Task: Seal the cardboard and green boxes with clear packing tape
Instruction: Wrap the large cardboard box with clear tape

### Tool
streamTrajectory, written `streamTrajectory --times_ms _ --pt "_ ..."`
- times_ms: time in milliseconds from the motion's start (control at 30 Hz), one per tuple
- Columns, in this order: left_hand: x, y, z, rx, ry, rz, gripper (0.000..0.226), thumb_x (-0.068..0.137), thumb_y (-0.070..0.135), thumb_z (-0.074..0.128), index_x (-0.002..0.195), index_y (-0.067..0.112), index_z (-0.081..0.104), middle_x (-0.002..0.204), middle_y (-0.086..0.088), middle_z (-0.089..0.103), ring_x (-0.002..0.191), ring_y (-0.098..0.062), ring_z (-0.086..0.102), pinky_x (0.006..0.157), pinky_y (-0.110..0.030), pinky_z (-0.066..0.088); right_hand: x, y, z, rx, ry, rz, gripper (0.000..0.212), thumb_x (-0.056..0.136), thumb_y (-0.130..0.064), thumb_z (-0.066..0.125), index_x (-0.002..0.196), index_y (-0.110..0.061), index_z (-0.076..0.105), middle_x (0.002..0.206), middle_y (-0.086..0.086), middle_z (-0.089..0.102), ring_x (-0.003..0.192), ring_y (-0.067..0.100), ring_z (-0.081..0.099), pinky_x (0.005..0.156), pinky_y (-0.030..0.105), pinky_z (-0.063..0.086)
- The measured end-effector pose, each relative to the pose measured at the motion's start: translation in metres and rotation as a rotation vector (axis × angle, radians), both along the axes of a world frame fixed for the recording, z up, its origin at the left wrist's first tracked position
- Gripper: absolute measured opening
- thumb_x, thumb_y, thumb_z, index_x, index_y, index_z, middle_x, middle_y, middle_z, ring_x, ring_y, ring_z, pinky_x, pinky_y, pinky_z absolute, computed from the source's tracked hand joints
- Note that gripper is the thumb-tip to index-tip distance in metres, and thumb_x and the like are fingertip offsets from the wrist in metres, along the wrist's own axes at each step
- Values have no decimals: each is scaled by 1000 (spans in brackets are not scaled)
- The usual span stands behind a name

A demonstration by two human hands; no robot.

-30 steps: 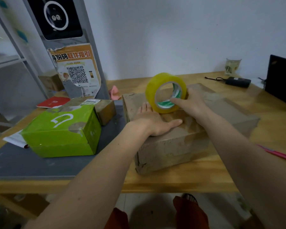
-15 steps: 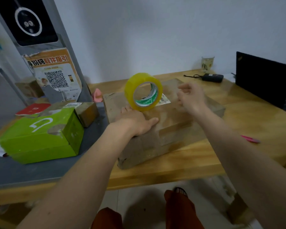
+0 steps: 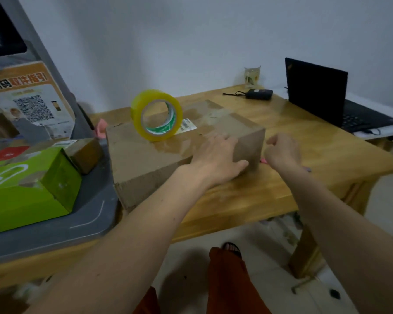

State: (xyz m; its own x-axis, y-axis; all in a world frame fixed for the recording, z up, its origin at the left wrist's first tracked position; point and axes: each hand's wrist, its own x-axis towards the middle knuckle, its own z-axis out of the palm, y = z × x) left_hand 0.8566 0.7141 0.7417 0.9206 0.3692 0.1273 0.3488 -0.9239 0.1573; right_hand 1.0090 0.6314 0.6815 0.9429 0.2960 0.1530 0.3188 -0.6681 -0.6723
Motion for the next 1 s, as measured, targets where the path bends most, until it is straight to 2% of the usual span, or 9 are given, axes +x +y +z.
streamTrajectory --times_ms 133,300,433,600,667,767,833,900,1000 --pt "11 -5 -6 44 14 13 66 93 48 57 148 19 38 158 -12 25 147 -27 20 119 -37 17 9 -9 -27 -407 23 23 21 94 -16 55 112 -8 60 122 17 56 120 37 45 100 48 41" --pt "16 -1 -9 18 -14 -5 65 92 46 59 148 19 39 158 -10 27 147 -26 21 119 -36 16 17 -12 -32 -395 -3 -3 24 92 -13 60 116 -9 61 113 14 61 107 34 55 82 41 46" --pt "12 9 -11 -132 -188 -12 51 92 38 62 139 19 52 145 -2 48 134 -21 41 113 -35 33 20 -13 -28 -123 70 -83 24 93 -7 55 116 -3 58 115 19 54 95 34 53 70 37 39" --pt "-9 23 -2 -171 -781 -34 26 91 12 59 115 11 68 113 -1 68 103 -13 62 92 -37 52 -1 -11 8 385 -45 -113 32 101 -11 45 132 -10 50 124 9 57 113 26 55 87 35 43" --pt "-22 33 9 -70 -1075 -46 27 85 3 57 110 4 67 102 -3 66 92 -14 61 81 -33 54 -13 -5 26 520 -114 -37 32 101 -15 46 133 -14 50 120 3 59 110 18 56 91 35 48" --pt "-49 60 25 10 -1272 117 44 80 0 59 123 3 54 112 -1 53 104 -15 55 89 -19 46 -36 9 49 627 -241 157 26 99 -19 51 123 -16 58 97 -7 59 88 10 55 75 29 47" --pt "-69 81 31 -62 -1279 285 60 79 6 63 135 3 43 125 -4 45 119 -18 47 100 -30 44 -55 21 60 665 -327 304 22 96 -18 56 117 -18 63 85 -16 56 75 4 51 67 25 41" --pt "-83 106 36 -261 -1203 462 74 81 18 69 144 7 32 139 -8 38 130 -20 39 109 -39 38 -75 35 65 623 -373 468 20 93 -19 61 112 -23 66 84 -17 58 74 4 52 64 27 45" --pt "-92 138 41 -637 -858 591 100 68 46 78 150 15 28 147 -7 39 132 -23 42 110 -43 40 -101 55 67 446 -435 720 17 90 -17 65 106 -20 69 93 -6 64 84 9 58 72 31 54"
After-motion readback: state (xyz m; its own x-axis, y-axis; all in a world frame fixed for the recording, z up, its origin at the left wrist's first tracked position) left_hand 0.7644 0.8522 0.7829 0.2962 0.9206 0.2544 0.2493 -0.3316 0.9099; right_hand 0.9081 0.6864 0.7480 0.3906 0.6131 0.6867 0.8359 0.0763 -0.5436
